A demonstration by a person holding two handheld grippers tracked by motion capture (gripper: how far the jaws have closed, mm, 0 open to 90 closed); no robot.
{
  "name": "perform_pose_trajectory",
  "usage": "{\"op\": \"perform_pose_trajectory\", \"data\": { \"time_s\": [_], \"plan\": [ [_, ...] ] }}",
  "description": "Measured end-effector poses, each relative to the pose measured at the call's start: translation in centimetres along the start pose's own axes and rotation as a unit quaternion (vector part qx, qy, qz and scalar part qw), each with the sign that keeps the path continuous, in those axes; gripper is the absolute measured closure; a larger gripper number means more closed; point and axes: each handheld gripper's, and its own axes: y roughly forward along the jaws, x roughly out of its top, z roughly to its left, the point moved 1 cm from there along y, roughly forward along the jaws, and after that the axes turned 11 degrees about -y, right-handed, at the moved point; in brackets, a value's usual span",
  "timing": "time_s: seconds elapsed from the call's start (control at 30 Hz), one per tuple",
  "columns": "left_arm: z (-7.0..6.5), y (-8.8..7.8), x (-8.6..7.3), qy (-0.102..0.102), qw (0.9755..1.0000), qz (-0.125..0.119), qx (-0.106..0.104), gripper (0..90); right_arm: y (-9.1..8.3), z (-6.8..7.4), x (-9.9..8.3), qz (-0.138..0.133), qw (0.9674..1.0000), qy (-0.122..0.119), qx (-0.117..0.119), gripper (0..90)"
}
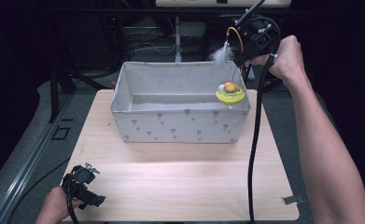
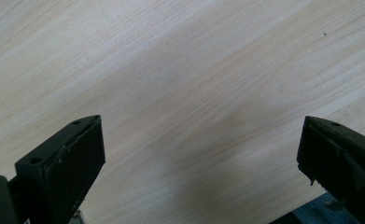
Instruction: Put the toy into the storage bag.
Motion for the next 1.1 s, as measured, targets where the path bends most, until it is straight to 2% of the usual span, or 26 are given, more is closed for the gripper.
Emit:
{"op": "perform_pose_trajectory", "data": {
  "time_s": [0.33, 0.47, 1.1],
  "plan": [
    [0.0, 0.0, 0.0, 0.001, 1.0000, 0.001, -0.001, 1.0, 1.6, -0.6, 0.4, 0.000, 0.9999, 0.010, -0.008, 88.1],
    [0.0, 0.0, 0.0, 0.001, 1.0000, 0.002, -0.002, 1.0, 2.8, -1.0, 0.3, -0.001, 0.9998, 0.017, -0.011, 88.1],
    [0.1, -0.1, -0.1, 0.001, 1.0000, 0.003, -0.002, 1.0, 6.9, -1.7, -0.5, 0.009, 0.9996, 0.026, -0.001, 88.0]
  ]
}}
